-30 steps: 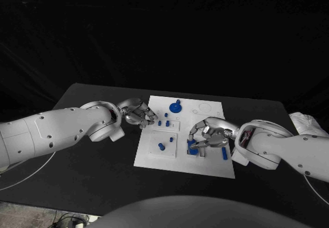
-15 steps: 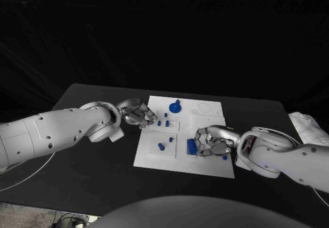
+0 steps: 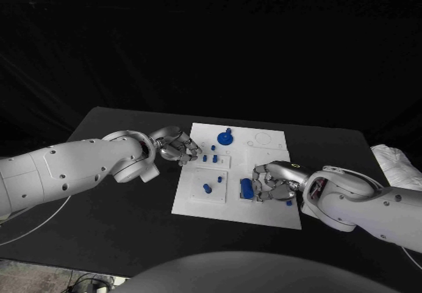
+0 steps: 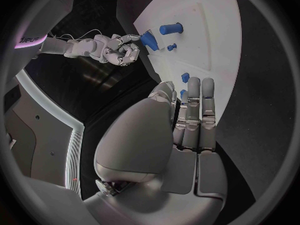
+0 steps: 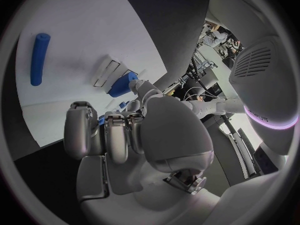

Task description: Assemble the parts on the task board

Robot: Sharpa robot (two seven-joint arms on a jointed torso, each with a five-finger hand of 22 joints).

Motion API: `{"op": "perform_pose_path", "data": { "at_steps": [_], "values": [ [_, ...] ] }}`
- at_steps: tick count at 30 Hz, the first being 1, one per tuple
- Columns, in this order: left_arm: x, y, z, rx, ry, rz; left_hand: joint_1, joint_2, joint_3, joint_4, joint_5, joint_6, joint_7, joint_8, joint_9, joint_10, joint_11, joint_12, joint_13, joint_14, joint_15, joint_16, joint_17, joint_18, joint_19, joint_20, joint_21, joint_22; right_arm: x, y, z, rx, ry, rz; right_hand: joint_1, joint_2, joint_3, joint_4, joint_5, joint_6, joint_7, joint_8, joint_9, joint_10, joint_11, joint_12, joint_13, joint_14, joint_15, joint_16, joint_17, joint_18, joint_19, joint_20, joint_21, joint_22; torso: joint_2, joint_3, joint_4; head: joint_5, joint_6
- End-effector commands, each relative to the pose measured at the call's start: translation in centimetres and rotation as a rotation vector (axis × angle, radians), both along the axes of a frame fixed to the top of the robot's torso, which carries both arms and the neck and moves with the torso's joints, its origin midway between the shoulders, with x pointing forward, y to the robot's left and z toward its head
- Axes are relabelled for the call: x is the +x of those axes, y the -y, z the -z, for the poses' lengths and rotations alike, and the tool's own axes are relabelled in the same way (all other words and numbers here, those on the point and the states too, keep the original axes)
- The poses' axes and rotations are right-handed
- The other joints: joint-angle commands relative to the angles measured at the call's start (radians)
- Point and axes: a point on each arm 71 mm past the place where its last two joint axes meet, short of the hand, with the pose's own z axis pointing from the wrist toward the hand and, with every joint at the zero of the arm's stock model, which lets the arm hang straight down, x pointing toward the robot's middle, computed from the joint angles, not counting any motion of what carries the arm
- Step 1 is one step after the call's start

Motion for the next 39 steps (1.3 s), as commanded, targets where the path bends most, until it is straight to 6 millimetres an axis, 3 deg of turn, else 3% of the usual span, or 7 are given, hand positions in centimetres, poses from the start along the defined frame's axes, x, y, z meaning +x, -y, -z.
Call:
{"op": "perform_pose_path", "data": {
  "at_steps": [1, 17, 22, 27, 30, 34, 39],
  "values": [
    [0.0, 0.2, -0.1, -0.013, 0.008, 0.009, 0.012, 0.002, 0.006, 0.001, 0.003, -0.001, 0.006, 0.002, 0.000, 0.000, 0.003, 0.003, -0.001, -0.001, 0.003, 0.006, -0.001, 0.013, -0.002, 0.002, 0.004, 0.027, 0.0, 0.0, 0.2, -0.008, 0.033, 0.015, -0.010, -0.005, 0.007, 0.006, -0.004, 0.029, -0.002, 0.021, 0.016, 0.106, 0.004, 0.004, 0.263, 0.106, 0.004, 0.003, 0.263, 0.006, 0.004, 0.003, -0.003, 0.185, 0.000, 0.0002, -0.0001, 0.000, 0.000],
    [-0.1, 0.2, -0.1, -0.013, 0.006, 0.010, 0.012, 0.002, 0.006, 0.001, 0.003, -0.001, 0.006, 0.002, 0.001, 0.000, 0.003, 0.003, -0.001, -0.001, 0.003, 0.006, -0.001, 0.013, -0.002, 0.002, 0.004, 0.027, -0.1, 0.0, 1.1, -0.006, 0.007, 0.049, -0.031, -0.012, 0.029, 0.023, -0.131, 0.036, -0.010, 0.044, 0.043, 0.106, -0.002, 0.004, 0.263, 0.106, -0.002, 0.003, 0.263, 0.006, 0.006, -0.003, -0.006, 0.185, -0.001, 0.0001, -0.0005, 0.002, 0.000],
    [-0.1, 0.2, -0.1, -0.013, 0.007, 0.010, 0.012, 0.002, 0.006, 0.001, 0.003, -0.001, 0.006, 0.002, 0.001, 0.000, 0.003, 0.003, -0.001, -0.001, 0.003, 0.006, -0.001, 0.013, -0.002, 0.002, 0.004, 0.027, 0.0, 0.0, 1.2, -0.008, 0.009, 0.062, -0.029, -0.008, 0.028, 0.024, -0.209, 0.044, -0.011, 0.053, 0.052, 0.106, -0.004, 0.004, 0.263, 0.106, -0.004, 0.003, 0.263, 0.006, 0.008, -0.004, -0.006, 0.185, 0.000, 0.0004, -0.0005, 0.002, 0.000],
    [-0.1, 0.1, -0.2, -0.016, 0.012, 0.008, 0.012, 0.002, 0.006, 0.001, 0.003, -0.001, 0.006, 0.002, 0.001, 0.000, 0.003, 0.003, -0.001, -0.001, 0.003, 0.006, -0.001, 0.013, -0.002, 0.002, 0.004, 0.027, 0.0, 0.3, 1.0, 0.009, 0.024, 0.076, -0.044, -0.003, -0.001, 0.040, -0.385, 0.035, -0.013, 0.059, 0.060, 0.106, -0.005, 0.004, 0.263, 0.106, -0.005, 0.003, 0.263, 0.006, 0.009, -0.005, -0.007, 0.185, 0.001, 0.0005, -0.0005, 0.003, 0.000],
    [-0.1, 0.1, -0.2, -0.020, 0.017, 0.006, 0.012, 0.001, 0.008, 0.001, 0.004, 0.000, 0.008, 0.003, 0.001, 0.000, 0.003, 0.003, -0.001, -0.001, 0.003, 0.007, -0.002, 0.013, -0.003, 0.002, 0.005, 0.027, -0.1, 0.6, 0.7, 0.044, 0.039, 0.088, -0.055, 0.003, -0.019, 0.062, -0.435, -0.114, -0.011, -0.060, -0.017, 0.106, -0.004, 0.004, 0.263, 0.106, -0.005, 0.003, 0.263, 0.005, 0.012, -0.005, -0.005, 0.186, 0.001, 0.0006, -0.0007, 0.004, 0.000],
    [-0.1, -0.1, -0.3, -0.024, 0.022, 0.002, 0.012, 0.001, 0.008, 0.001, 0.004, 0.000, 0.008, 0.003, 0.001, 0.000, 0.003, 0.003, -0.001, -0.001, 0.003, 0.007, -0.002, 0.013, -0.003, 0.002, 0.005, 0.027, 0.0, 1.2, -0.2, 0.088, 0.047, 0.104, -0.084, 0.016, -0.038, 0.128, -0.456, -0.073, 0.007, -0.269, -0.212, 0.106, 0.008, 0.004, 0.263, 0.106, 0.012, 0.003, 0.263, 0.002, 0.019, 0.003, 0.005, 0.189, 0.000, 0.0004, -0.0009, 0.003, 0.000],
    [-0.1, -0.1, -0.3, -0.028, 0.028, -0.001, 0.013, 0.001, 0.008, 0.000, 0.004, 0.000, 0.007, 0.003, 0.001, 0.000, 0.003, 0.003, -0.001, -0.001, 0.003, 0.007, -0.002, 0.013, -0.003, 0.002, 0.006, 0.027, 0.7, 2.3, -2.2, 0.099, 0.038, 0.138, -0.154, 0.042, -0.069, 0.223, -0.430, 0.026, 0.017, -0.410, -0.387, 0.106, 0.016, 0.004, 0.263, 0.106, 0.017, 0.003, 0.263, -0.002, 0.033, 0.011, 0.028, 0.197, 0.000, 0.0002, -0.0005, -0.001, 0.000]
  ]
}}
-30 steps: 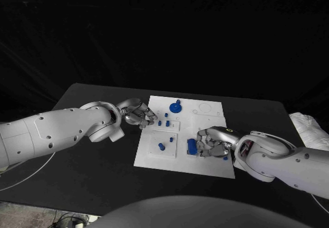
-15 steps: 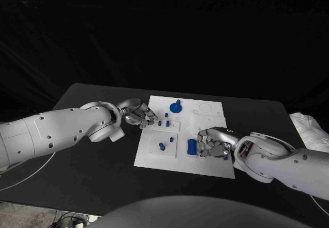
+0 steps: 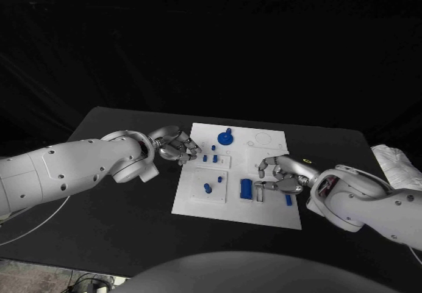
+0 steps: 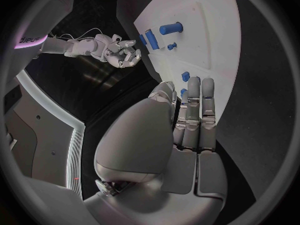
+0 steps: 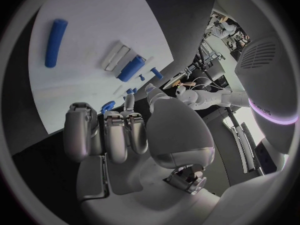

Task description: Assemble the parts on the task board

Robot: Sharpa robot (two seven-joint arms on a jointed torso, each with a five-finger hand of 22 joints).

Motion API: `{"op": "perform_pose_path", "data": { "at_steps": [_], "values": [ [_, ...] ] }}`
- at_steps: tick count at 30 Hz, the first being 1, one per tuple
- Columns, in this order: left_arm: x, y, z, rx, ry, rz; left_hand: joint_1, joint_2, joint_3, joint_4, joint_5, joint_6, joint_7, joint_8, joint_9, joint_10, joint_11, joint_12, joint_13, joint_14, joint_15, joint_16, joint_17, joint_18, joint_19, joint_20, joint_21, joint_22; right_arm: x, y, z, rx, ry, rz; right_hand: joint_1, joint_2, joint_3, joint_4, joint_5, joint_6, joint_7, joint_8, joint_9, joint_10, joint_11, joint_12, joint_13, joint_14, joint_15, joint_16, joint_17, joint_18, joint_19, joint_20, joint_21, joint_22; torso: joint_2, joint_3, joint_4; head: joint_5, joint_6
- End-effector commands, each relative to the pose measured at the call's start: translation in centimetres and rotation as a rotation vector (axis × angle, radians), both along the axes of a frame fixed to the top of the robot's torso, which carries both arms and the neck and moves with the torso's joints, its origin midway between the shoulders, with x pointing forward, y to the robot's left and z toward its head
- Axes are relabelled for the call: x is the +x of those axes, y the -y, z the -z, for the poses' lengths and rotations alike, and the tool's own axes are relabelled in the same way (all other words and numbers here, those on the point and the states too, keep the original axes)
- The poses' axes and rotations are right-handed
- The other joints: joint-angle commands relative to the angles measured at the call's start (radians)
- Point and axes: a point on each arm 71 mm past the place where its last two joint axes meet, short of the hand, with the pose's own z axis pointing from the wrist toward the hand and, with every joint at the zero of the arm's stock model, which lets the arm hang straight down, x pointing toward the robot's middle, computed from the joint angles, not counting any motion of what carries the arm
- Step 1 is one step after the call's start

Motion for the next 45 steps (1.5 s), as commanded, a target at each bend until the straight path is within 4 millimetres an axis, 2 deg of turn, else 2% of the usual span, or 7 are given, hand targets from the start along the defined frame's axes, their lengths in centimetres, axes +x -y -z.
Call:
{"op": "perform_pose_path", "data": {
  "at_steps": [1, 6, 8, 14, 19, 29, 45],
  "values": [
    [0.0, 0.2, -0.2, -0.022, 0.019, 0.003, 0.009, -0.003, 0.008, 0.000, 0.004, 0.000, 0.007, 0.003, 0.001, 0.001, 0.003, 0.003, -0.002, -0.001, 0.003, 0.003, -0.001, 0.013, -0.003, 0.002, 0.006, 0.027, 0.5, 0.6, -1.4, 0.037, -0.021, 0.034, -0.011, 0.013, -0.002, 0.028, 0.037, 0.053, -0.003, -0.066, -0.083, 0.104, 0.007, 0.004, 0.263, 0.105, 0.003, 0.003, 0.263, -0.004, 0.016, 0.000, 0.021, 0.200, -0.001, -0.0007, 0.0005, -0.006, 0.000],
    [0.0, 0.4, -0.2, -0.026, 0.020, 0.005, 0.010, -0.004, 0.008, 0.000, 0.004, 0.000, 0.007, 0.003, 0.001, 0.001, 0.003, 0.003, -0.002, -0.001, 0.003, 0.004, -0.001, 0.013, -0.003, 0.002, 0.006, 0.027, 1.4, 2.4, -3.3, -0.080, -0.116, 0.112, -0.021, 0.025, 0.024, 0.043, 0.257, 0.153, -0.009, -0.164, -0.198, 0.104, -0.001, 0.004, 0.263, 0.105, -0.007, 0.003, 0.263, -0.013, 0.039, -0.004, 0.057, 0.211, -0.001, -0.0019, 0.0007, -0.014, 0.000],
    [0.0, 0.4, -0.2, -0.027, 0.020, 0.006, 0.010, -0.004, 0.009, 0.000, 0.004, 0.000, 0.007, 0.003, 0.001, 0.001, 0.003, 0.003, -0.002, -0.001, 0.003, 0.004, -0.001, 0.013, -0.003, 0.002, 0.006, 0.027, 1.8, 3.1, -3.6, -0.159, -0.177, 0.148, -0.041, 0.024, 0.026, 0.044, 0.278, 0.199, -0.020, -0.168, -0.211, 0.104, -0.008, 0.004, 0.263, 0.105, -0.013, 0.003, 0.263, -0.014, 0.043, -0.008, 0.063, 0.213, -0.001, -0.0024, 0.0008, -0.017, 0.000],
    [0.0, 0.7, -0.2, -0.029, 0.020, 0.010, 0.010, -0.004, 0.009, 0.000, 0.005, 0.001, 0.007, 0.003, 0.001, 0.001, 0.003, 0.003, -0.002, -0.001, 0.003, 0.004, -0.001, 0.013, -0.003, 0.002, 0.006, 0.027, 2.3, 4.5, -3.3, -0.385, -0.338, 0.216, -0.151, 0.045, -0.001, 0.043, 0.133, 0.354, -0.063, -0.158, -0.204, 0.104, -0.046, 0.004, 0.263, 0.105, -0.047, 0.003, 0.263, -0.014, 0.047, -0.038, 0.062, 0.212, -0.001, -0.0013, 0.0022, -0.026, 0.000],
    [0.1, 0.7, -0.2, -0.026, 0.016, 0.011, 0.011, -0.004, 0.010, 0.001, 0.005, 0.003, 0.007, 0.004, 0.001, 0.002, 0.002, 0.003, -0.002, 0.000, 0.003, 0.005, -0.002, 0.013, -0.003, 0.002, 0.007, 0.027, 2.7, 5.1, -2.8, -0.505, -0.419, 0.239, -0.182, 0.049, -0.010, 0.037, 0.059, 0.413, -0.067, -0.251, -0.254, 0.104, -0.052, 0.004, 0.263, 0.105, -0.061, 0.003, 0.263, -0.014, 0.048, -0.055, 0.058, 0.210, -0.001, -0.0015, 0.0014, -0.049, 0.000],
    [0.1, 0.9, -0.2, -0.025, 0.014, 0.013, 0.011, -0.004, 0.011, 0.001, 0.005, 0.004, 0.009, 0.005, 0.002, 0.003, 0.002, 0.003, -0.001, 0.000, 0.002, 0.005, -0.002, 0.013, -0.003, 0.002, 0.008, 0.027, 3.8, 4.6, -2.2, -0.638, -0.496, 0.208, -0.163, 0.008, -0.014, -0.009, 0.081, 0.435, -0.049, -0.411, -0.357, 0.104, -0.041, 0.004, 0.263, 0.105, -0.049, 0.003, 0.263, -0.012, 0.045, -0.048, 0.043, 0.207, 0.000, 0.0002, 0.0000, -0.060, 0.000],
    [0.1, 1.0, -0.1, -0.024, 0.011, 0.016, 0.011, -0.003, 0.012, 0.001, 0.006, 0.006, 0.009, 0.005, 0.002, 0.004, 0.002, 0.003, -0.001, 0.000, 0.002, 0.006, -0.003, 0.013, -0.003, 0.002, 0.008, 0.027, 4.8, 3.7, -1.2, -0.642, -0.569, 0.213, -0.154, 0.001, -0.009, -0.042, 0.121, 0.436, -0.033, -0.482, -0.399, 0.104, -0.028, 0.004, 0.263, 0.105, -0.036, 0.003, 0.263, -0.008, 0.039, -0.034, 0.024, 0.201, 0.000, 0.0002, 0.0008, -0.060, 0.000]
  ]
}}
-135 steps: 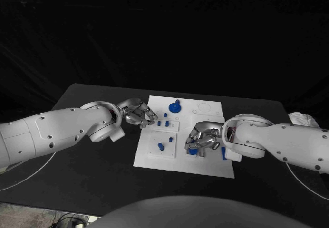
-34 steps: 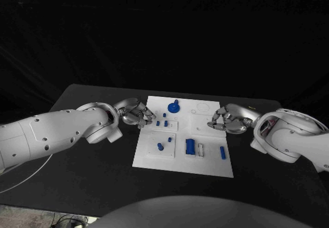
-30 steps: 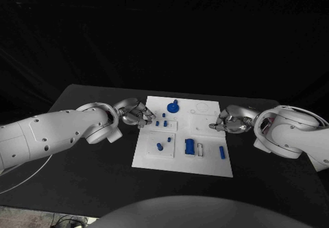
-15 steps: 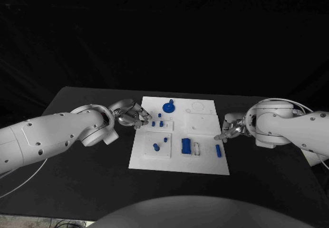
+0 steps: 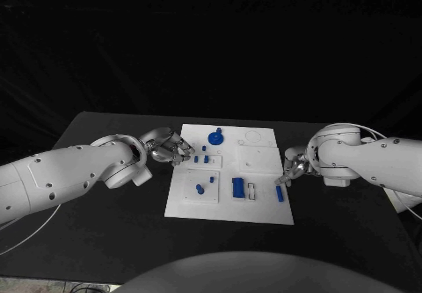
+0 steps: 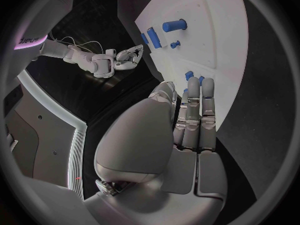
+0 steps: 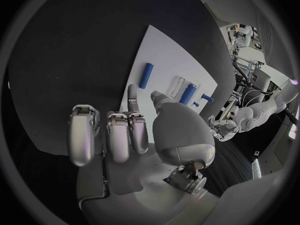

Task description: Assemble the parts on the task board

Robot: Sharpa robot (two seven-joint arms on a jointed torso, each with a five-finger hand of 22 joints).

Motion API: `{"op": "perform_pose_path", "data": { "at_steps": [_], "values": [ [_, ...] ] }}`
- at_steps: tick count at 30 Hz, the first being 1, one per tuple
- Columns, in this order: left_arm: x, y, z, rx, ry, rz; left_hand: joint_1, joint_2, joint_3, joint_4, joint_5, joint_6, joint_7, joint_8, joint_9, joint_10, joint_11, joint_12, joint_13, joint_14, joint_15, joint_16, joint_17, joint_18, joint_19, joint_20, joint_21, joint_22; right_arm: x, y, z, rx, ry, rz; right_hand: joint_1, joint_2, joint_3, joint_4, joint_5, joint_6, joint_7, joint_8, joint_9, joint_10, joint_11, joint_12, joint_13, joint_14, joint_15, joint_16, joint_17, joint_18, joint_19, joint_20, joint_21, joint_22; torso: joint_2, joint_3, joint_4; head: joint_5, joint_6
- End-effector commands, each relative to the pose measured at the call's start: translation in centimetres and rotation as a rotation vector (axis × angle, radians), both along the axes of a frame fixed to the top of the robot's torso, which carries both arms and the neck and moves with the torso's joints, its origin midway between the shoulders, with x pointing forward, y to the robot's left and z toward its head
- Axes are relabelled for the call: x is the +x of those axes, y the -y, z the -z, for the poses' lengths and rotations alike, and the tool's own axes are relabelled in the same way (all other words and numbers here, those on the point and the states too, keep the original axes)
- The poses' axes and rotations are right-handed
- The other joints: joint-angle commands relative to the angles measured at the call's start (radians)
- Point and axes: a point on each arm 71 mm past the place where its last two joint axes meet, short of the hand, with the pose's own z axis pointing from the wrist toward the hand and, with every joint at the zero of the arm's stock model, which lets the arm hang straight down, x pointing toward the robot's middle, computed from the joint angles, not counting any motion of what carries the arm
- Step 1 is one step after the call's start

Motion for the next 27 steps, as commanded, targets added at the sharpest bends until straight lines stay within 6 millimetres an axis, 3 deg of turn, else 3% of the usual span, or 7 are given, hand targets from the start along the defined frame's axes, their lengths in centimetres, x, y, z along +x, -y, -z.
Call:
{"op": "perform_pose_path", "data": {
  "at_steps": [1, 9, 22, 27],
  "values": [
    [0.0, 0.2, -0.1, -0.010, -0.002, 0.006, 0.007, 0.001, 0.006, 0.001, 0.006, 0.002, 0.005, 0.005, 0.001, 0.005, 0.002, 0.003, -0.001, 0.000, 0.002, 0.006, -0.001, 0.013, -0.003, 0.002, 0.004, 0.027, -0.3, -0.1, 0.5, -0.010, -0.054, 0.010, 0.001, -0.005, 0.000, -0.009, 0.011, -0.001, 0.007, -0.011, -0.005, 0.106, 0.007, 0.004, 0.264, 0.106, 0.008, 0.003, 0.263, -0.007, 0.012, 0.007, -0.008, 0.201, 0.000, 0.0008, -0.0004, 0.004, 0.000],
    [0.0, 0.2, 0.0, -0.009, -0.005, 0.007, 0.007, 0.000, 0.007, 0.001, 0.006, 0.002, 0.005, 0.005, 0.001, 0.006, 0.002, 0.004, -0.001, 0.000, 0.002, 0.006, -0.001, 0.013, -0.003, 0.002, 0.004, 0.027, -0.4, -0.5, 1.2, 0.012, -0.079, 0.025, -0.011, -0.002, 0.001, -0.013, 0.016, -0.013, 0.016, -0.040, -0.021, 0.106, 0.015, 0.004, 0.264, 0.106, 0.014, 0.003, 0.263, 0.000, -0.003, 0.013, -0.042, 0.190, 0.000, 0.0005, -0.0006, 0.002, 0.000],
    [0.0, 0.2, 0.0, -0.008, -0.007, 0.006, 0.007, 0.000, 0.007, 0.001, 0.006, 0.002, 0.005, 0.005, 0.001, 0.006, 0.002, 0.004, -0.001, 0.000, 0.002, 0.006, -0.001, 0.013, -0.003, 0.002, 0.004, 0.027, -0.8, -0.5, 2.5, 0.026, -0.105, 0.049, -0.005, 0.008, 0.011, -0.025, 0.030, -0.017, 0.021, -0.060, -0.030, 0.106, 0.019, 0.004, 0.264, 0.106, 0.018, 0.003, 0.263, 0.004, -0.011, 0.017, -0.062, 0.184, 0.000, 0.0008, -0.0005, 0.005, 0.000],
    [0.0, 0.1, 0.0, -0.007, -0.008, 0.006, 0.007, 0.000, 0.007, 0.001, 0.006, 0.002, 0.005, 0.005, 0.001, 0.006, 0.002, 0.004, -0.001, 0.000, 0.002, 0.006, -0.001, 0.013, -0.003, 0.002, 0.004, 0.027, -0.9, -0.5, 2.8, 0.023, -0.110, 0.054, 0.012, 0.008, 0.029, -0.051, 0.094, -0.014, 0.022, -0.075, -0.037, 0.106, 0.021, 0.004, 0.264, 0.106, 0.019, 0.003, 0.263, 0.007, -0.014, 0.019, -0.073, 0.181, 0.000, 0.0004, 0.0000, 0.005, 0.000]
  ]
}}
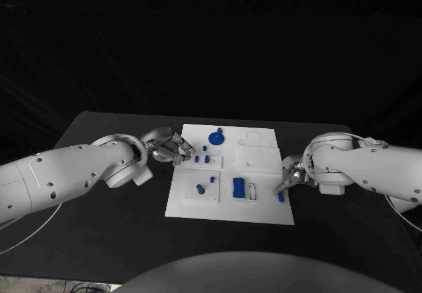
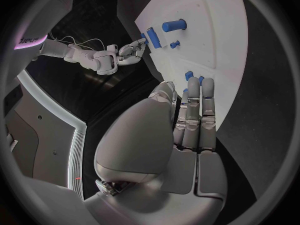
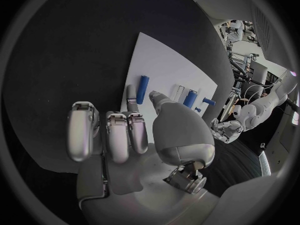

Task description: Assemble the parts on the task board

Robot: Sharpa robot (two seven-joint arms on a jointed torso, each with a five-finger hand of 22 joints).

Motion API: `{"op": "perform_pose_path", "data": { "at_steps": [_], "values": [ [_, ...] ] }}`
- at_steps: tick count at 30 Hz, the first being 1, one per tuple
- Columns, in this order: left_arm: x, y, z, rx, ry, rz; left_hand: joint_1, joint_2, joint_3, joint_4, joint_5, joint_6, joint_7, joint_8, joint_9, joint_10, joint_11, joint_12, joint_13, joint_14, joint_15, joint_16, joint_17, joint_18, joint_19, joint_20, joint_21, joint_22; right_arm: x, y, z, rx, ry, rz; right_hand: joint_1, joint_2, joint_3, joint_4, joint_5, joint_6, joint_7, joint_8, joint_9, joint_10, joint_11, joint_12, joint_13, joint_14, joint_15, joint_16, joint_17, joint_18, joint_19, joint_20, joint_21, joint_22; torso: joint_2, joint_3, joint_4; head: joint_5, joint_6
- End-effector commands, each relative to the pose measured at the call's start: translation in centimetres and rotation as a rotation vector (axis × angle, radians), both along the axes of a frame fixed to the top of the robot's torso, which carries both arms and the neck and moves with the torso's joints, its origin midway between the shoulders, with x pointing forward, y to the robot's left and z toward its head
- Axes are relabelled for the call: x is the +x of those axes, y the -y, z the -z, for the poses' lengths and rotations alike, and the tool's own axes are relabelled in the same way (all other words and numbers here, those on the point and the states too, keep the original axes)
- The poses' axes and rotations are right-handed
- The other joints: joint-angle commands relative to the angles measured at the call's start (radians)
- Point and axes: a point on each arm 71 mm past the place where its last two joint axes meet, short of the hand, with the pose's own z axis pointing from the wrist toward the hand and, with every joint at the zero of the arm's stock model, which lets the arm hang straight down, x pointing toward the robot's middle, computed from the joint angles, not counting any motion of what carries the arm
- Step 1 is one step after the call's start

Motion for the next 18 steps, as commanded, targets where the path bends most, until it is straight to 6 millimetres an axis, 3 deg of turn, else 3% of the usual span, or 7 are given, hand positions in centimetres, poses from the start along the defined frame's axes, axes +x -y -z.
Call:
{"op": "perform_pose_path", "data": {
  "at_steps": [1, 11, 13, 18],
  "values": [
    [-0.1, 0.2, 0.0, -0.008, -0.006, 0.007, 0.007, 0.000, 0.007, 0.001, 0.006, 0.002, 0.005, 0.005, 0.001, 0.006, 0.003, 0.004, -0.001, 0.000, 0.002, 0.006, -0.001, 0.013, -0.003, 0.002, 0.004, 0.027, -0.2, 0.1, 0.4, -0.009, -0.014, 0.005, 0.019, 0.001, 0.007, -0.015, 0.036, 0.000, 0.008, -0.011, -0.008, 0.107, 0.007, 0.004, 0.263, 0.106, 0.005, 0.003, 0.263, 0.007, -0.001, 0.005, -0.007, 0.180, 0.000, -0.0005, 0.0003, 0.002, 0.000],
    [-0.1, 0.1, 0.0, -0.007, -0.009, 0.006, 0.006, -0.002, 0.007, 0.002, 0.006, 0.000, 0.005, 0.004, 0.001, 0.007, 0.003, 0.004, -0.001, -0.001, 0.003, 0.007, -0.002, 0.013, -0.003, 0.002, 0.005, 0.027, -0.2, 0.4, 1.2, -0.018, -0.023, 0.017, 0.049, -0.008, 0.044, -0.063, 0.118, 0.008, 0.005, -0.023, -0.006, 0.107, 0.004, 0.004, 0.263, 0.106, 0.002, 0.003, 0.263, 0.015, -0.015, 0.003, -0.044, 0.169, 0.000, 0.0000, 0.0003, 0.007, 0.000],
    [-0.1, 0.1, 0.0, -0.006, -0.010, 0.006, 0.006, -0.002, 0.007, 0.002, 0.006, 0.000, 0.005, 0.004, 0.001, 0.007, 0.003, 0.004, -0.001, -0.001, 0.003, 0.007, -0.002, 0.013, -0.003, 0.002, 0.005, 0.027, -0.3, 0.4, 1.5, -0.016, -0.025, 0.025, 0.058, -0.016, 0.057, -0.082, 0.157, -0.002, 0.008, -0.028, -0.002, 0.107, 0.006, 0.004, 0.263, 0.106, 0.003, 0.003, 0.263, 0.019, -0.024, 0.003, -0.067, 0.162, 0.000, 0.0000, 0.0000, 0.008, 0.000],
    [-0.2, 0.1, 0.0, -0.003, -0.016, 0.006, 0.006, -0.003, 0.007, 0.002, 0.006, 0.001, 0.006, 0.004, 0.001, 0.008, 0.004, 0.004, -0.001, -0.001, 0.003, 0.007, -0.002, 0.013, -0.003, 0.002, 0.006, 0.027, -0.4, 0.6, 2.0, -0.005, -0.033, 0.049, 0.052, -0.024, 0.076, -0.109, 0.215, -0.002, 0.002, 0.001, 0.048, 0.107, 0.001, 0.004, 0.263, 0.106, 0.001, 0.003, 0.263, 0.026, -0.037, 0.000, -0.105, 0.149, 0.000, 0.0000, -0.0003, 0.010, 0.000]
  ]
}}
